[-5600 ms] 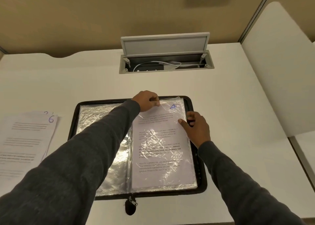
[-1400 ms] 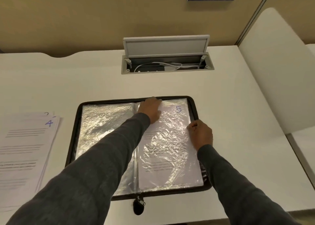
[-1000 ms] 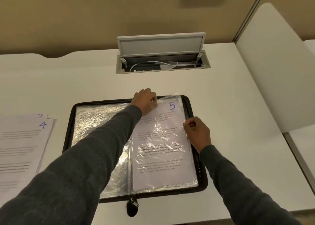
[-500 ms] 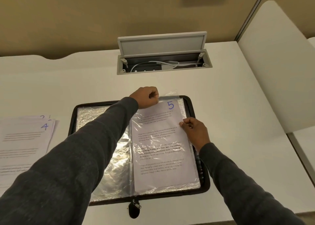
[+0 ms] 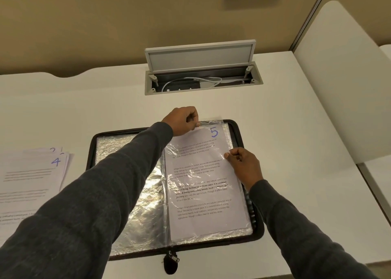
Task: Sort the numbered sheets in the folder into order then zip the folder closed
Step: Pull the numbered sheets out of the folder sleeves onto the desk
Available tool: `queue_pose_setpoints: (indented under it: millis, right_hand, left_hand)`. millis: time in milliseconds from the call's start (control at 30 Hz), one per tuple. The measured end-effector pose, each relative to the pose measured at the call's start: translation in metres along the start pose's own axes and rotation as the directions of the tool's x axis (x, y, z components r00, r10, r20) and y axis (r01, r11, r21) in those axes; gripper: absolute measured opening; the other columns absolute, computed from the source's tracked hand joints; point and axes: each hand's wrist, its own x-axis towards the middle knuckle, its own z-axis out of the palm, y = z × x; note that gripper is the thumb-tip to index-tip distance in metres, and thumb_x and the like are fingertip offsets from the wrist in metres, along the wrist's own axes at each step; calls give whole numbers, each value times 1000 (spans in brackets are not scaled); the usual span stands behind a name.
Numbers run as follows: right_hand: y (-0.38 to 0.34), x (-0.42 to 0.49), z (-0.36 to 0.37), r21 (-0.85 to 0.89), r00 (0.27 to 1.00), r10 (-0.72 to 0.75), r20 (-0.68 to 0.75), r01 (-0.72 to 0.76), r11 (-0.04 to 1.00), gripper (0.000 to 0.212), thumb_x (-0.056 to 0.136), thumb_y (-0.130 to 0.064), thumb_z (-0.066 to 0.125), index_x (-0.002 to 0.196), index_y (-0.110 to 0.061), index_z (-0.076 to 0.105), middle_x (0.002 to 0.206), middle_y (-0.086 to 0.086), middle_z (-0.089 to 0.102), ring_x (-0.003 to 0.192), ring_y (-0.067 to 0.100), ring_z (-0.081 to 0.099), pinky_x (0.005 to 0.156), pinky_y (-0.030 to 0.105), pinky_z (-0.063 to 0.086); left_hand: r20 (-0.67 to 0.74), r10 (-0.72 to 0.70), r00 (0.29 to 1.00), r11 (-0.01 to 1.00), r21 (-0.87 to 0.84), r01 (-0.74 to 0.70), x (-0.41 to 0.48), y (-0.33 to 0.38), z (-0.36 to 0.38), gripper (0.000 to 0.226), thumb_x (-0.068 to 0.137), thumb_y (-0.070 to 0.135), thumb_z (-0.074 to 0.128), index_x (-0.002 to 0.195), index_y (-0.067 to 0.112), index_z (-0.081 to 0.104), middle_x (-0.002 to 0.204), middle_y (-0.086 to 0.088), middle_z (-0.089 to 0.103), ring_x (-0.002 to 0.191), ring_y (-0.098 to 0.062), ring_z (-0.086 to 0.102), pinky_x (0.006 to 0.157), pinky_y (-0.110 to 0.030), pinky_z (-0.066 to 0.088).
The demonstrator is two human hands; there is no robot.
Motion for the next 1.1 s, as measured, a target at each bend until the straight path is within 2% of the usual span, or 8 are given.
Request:
queue_pose_setpoints:
  millis: [167,267,367,433,567,767,933,1100]
  right_hand:
    - [-1,-3,1,11,1000,0,-5,0,1000,14,97,-30,66,95,-16,67,94,1,70,86,18,67,70,20,50]
    - [-1,-3,2,12,1000,-5,-10,5,1000,13,97,-29,65,94,-17,67,94,1,71,87,20,68,72,23,53]
    - [0,-3,1,17,1000,-5,-22,6,1000,11,96,-29,66,93,-19,68,95,1,72,89,23,69,80,35,59]
    - [-1,-4,1,22,1000,-6,-15,6,1000,11,96,-29,66,92,-20,67,96,2,72,89,23,70,84,40,60]
    - [-3,-7,1,31,1000,2,-12,-1,1000,9,97,-31,65,94,-23,66,96,0,72,88,21,70,85,43,60]
    - [1,-13,0,-9,997,61,56,-60,998,21,94,-40,67,101,-21,65,96,1,72,88,22,71,84,42,60]
    - [7,-17,3,-97,997,68,41,-64,993,25,95,-35,66,95,-9,65,89,11,68,84,29,66,73,36,52]
    - [4,-26,5,23,992,111,65,-113,993,16,97,-26,63,90,-12,67,83,4,76,71,20,70,60,28,51]
  left_hand:
    - [76,-38,996,999,-17,40,1,-2,-2,17,88,22,62,82,6,60,87,-6,71,86,-22,66,83,-46,56]
    - [131,-51,990,998,-15,54,3,0,-3,25,89,30,61,80,6,63,89,-9,69,75,-22,62,75,-38,53]
    - [249,-80,965,997,1,82,3,4,-4,26,91,36,60,72,20,66,77,-3,70,73,-18,63,84,-34,46]
    - [328,-133,935,991,13,136,4,6,-3,30,93,40,57,77,18,72,74,-12,68,77,-16,62,87,-34,41]
    - [411,-211,887,977,73,199,3,12,-2,39,94,45,55,92,14,78,85,-18,71,74,-16,58,75,-32,38]
    - [39,-140,989,986,-84,143,6,3,-12,44,90,50,61,95,9,76,81,-12,73,85,-27,66,83,-35,46]
    - [-185,-111,976,991,-93,95,5,-2,-19,48,85,57,66,99,11,71,101,-4,67,92,-21,62,81,-33,50]
    - [-407,-14,914,989,-138,-46,2,2,-50,52,86,50,67,119,10,61,119,-6,56,105,-18,59,90,-31,50]
